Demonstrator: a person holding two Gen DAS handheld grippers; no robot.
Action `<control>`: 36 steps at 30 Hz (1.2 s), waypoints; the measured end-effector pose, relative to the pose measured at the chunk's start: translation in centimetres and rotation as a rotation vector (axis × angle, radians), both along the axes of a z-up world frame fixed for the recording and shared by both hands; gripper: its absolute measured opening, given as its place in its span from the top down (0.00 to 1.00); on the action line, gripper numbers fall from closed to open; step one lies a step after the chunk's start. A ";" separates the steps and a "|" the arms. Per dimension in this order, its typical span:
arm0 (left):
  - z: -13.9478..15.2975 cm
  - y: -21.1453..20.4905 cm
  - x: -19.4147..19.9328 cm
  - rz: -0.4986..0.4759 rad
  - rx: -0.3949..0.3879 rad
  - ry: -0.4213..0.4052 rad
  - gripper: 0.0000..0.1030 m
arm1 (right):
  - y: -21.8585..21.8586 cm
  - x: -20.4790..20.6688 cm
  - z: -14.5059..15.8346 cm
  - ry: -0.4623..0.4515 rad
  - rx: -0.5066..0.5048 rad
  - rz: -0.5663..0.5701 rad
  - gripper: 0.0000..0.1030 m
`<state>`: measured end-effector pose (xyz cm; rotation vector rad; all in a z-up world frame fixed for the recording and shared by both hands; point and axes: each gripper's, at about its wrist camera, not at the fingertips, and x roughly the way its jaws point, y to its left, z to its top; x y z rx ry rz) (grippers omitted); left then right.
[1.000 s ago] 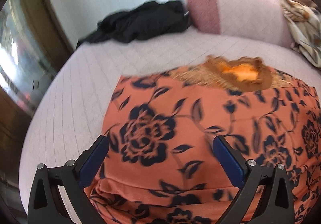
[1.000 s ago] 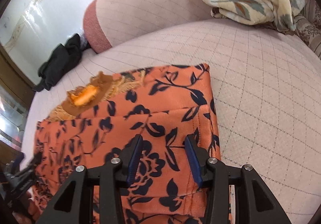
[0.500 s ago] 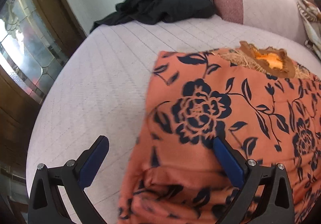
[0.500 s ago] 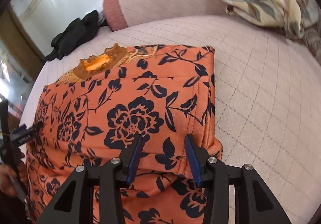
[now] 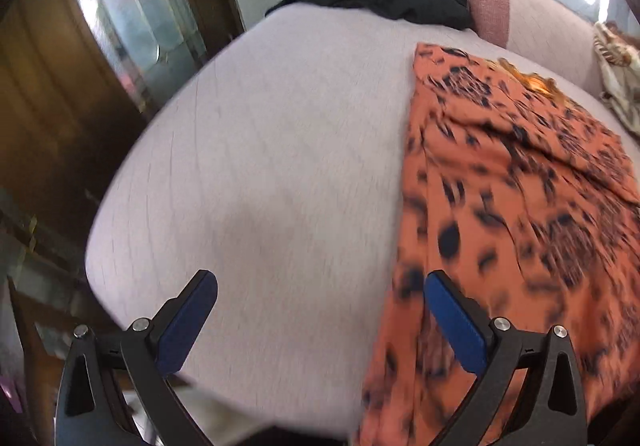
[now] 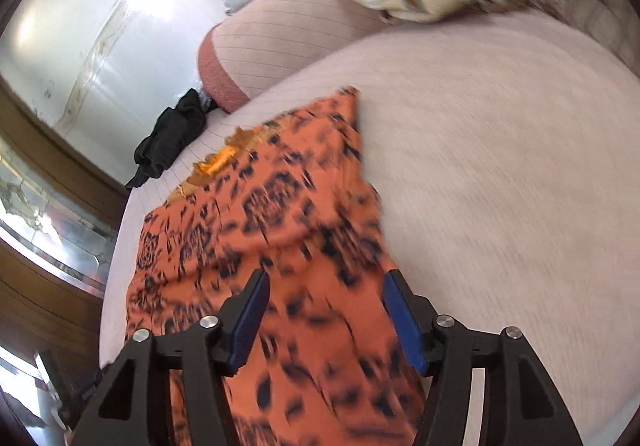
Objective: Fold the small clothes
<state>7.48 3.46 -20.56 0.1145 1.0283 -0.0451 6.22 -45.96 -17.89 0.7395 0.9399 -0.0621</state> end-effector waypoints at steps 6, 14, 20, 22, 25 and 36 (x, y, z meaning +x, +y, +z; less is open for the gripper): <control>-1.0 2.3 -4.1 0.024 -0.128 0.122 0.00 | -0.2 -6.5 -0.4 0.063 -0.024 -0.003 0.36; -2.8 0.7 -7.2 -0.070 -0.185 0.199 0.25 | 0.1 -11.6 -1.4 0.164 -0.056 0.021 0.34; -3.9 -0.2 -7.1 -0.080 -0.252 0.254 0.49 | -0.1 -13.3 -3.2 0.233 0.004 0.006 0.34; -3.9 -0.3 -6.8 -0.079 -0.259 0.258 0.43 | 0.5 -13.3 -4.1 0.270 0.012 0.023 0.34; -4.3 0.5 -6.2 -0.045 -0.254 0.273 0.29 | 1.8 -13.2 -4.4 0.277 -0.034 0.036 0.32; -3.6 1.2 -5.7 -0.110 -0.321 0.276 0.91 | 9.3 -12.3 -2.7 0.322 -0.290 0.252 0.92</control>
